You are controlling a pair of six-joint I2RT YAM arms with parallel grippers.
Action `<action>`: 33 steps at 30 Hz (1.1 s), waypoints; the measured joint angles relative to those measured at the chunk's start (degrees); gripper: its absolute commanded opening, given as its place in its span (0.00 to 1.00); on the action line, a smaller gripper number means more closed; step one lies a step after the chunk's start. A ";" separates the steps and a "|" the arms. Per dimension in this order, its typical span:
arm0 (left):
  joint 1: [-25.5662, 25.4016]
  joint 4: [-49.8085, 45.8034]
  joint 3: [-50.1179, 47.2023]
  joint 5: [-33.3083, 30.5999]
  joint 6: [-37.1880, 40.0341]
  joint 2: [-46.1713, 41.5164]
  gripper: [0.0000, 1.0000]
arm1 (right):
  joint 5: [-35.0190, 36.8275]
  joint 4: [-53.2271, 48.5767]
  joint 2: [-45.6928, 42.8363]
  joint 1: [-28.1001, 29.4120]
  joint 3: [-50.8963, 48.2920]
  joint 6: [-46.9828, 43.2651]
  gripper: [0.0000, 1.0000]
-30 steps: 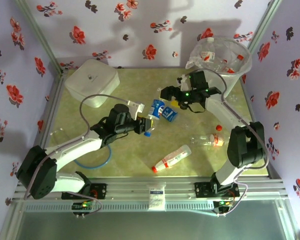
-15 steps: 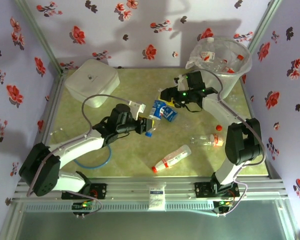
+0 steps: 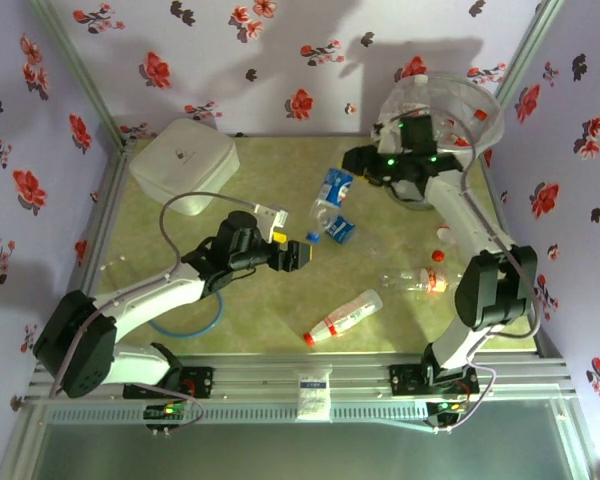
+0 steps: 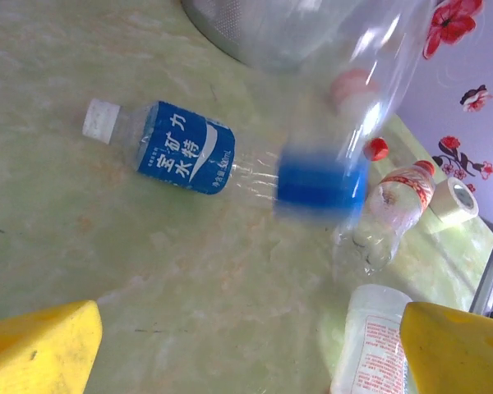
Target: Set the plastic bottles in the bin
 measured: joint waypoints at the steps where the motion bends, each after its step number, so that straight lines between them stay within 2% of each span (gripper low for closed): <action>1: 0.00 -0.02 -0.09 -0.07 0.00 -0.20 0.95 | 2.23 -1.11 -0.98 -1.46 2.60 -0.96 0.38; 9: 0.00 -0.20 -0.11 -0.87 -0.02 -0.09 0.95 | 24.39 -5.55 -6.40 -9.84 20.04 -7.50 0.30; 17: 0.04 -0.24 -0.11 -0.90 0.00 0.02 0.96 | 39.93 -6.29 -2.12 -13.51 26.36 -11.72 0.29; 24: 0.09 -0.26 -0.11 -0.92 -0.04 0.02 0.95 | 42.23 -7.32 9.49 -13.53 29.29 -13.46 0.30; 33: 0.09 -0.68 -0.11 -0.92 -0.02 0.11 0.95 | 39.65 -17.11 21.79 -13.29 37.94 -13.86 0.29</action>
